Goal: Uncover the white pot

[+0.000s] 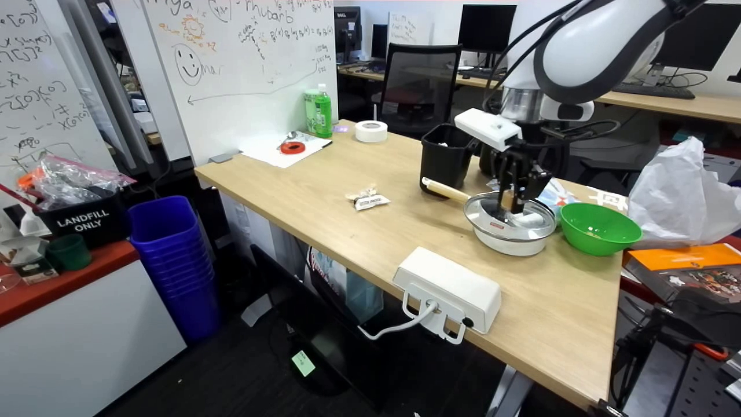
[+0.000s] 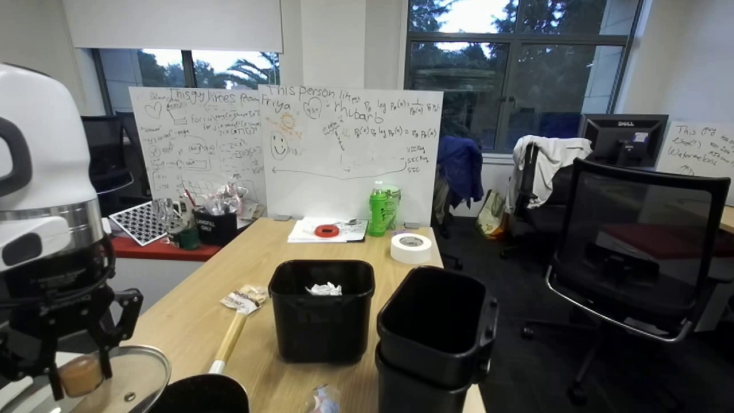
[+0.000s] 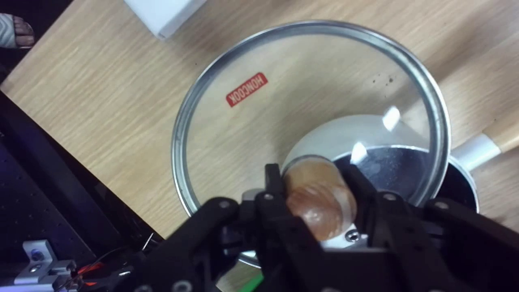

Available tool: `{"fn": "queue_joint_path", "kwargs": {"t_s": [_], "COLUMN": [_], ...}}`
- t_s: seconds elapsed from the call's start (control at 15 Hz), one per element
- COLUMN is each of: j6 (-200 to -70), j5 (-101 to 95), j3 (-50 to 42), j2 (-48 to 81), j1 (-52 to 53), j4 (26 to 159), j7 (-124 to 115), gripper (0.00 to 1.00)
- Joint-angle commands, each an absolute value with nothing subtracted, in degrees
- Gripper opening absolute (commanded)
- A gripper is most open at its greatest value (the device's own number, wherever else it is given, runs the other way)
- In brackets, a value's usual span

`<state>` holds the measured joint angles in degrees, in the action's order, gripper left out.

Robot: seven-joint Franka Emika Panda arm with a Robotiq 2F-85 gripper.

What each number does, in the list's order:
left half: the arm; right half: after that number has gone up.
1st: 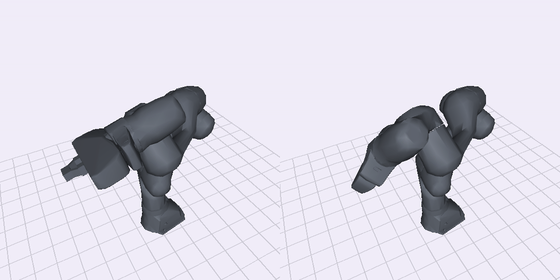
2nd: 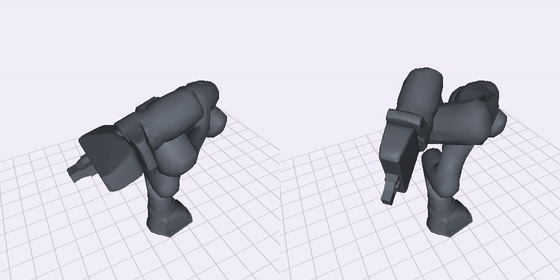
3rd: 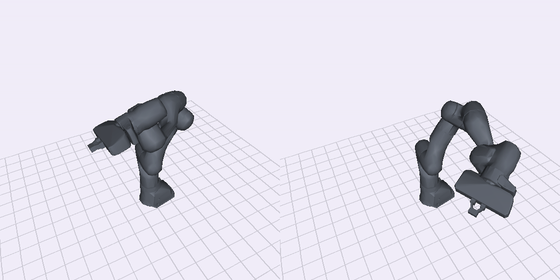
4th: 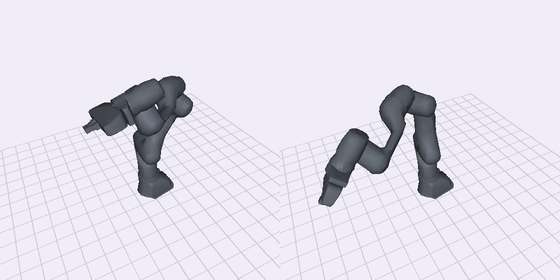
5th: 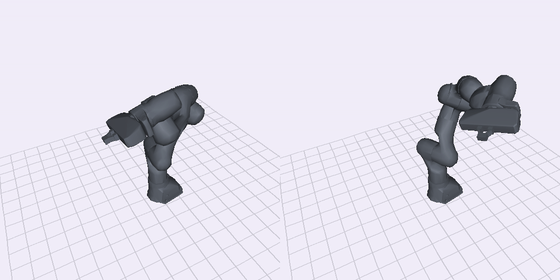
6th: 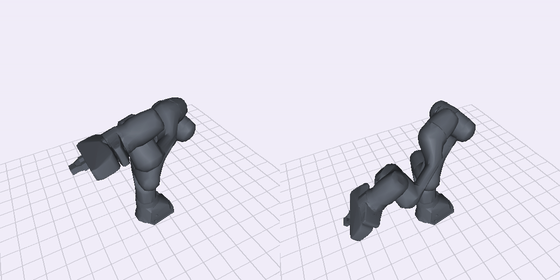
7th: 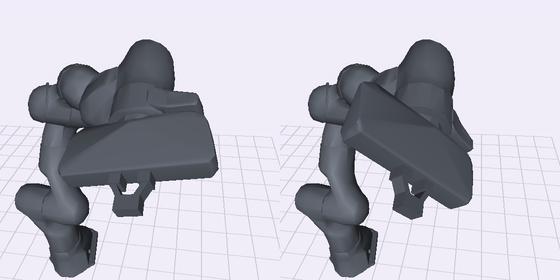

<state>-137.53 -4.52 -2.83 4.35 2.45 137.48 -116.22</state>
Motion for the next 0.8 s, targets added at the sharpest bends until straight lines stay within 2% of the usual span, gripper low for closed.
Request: {"fn": "queue_joint_path", "kwargs": {"t_s": [0.0,0.73], "j6": [-134.1,-114.4], "j5": [-3.2,0.5], "j3": [-1.0,2.7], "j2": [4.1,14.8], "j1": [3.0,5.7], "j4": [134.5,113.2], "j7": [-115.7,-109.7], "gripper": [0.16,0.16]}}
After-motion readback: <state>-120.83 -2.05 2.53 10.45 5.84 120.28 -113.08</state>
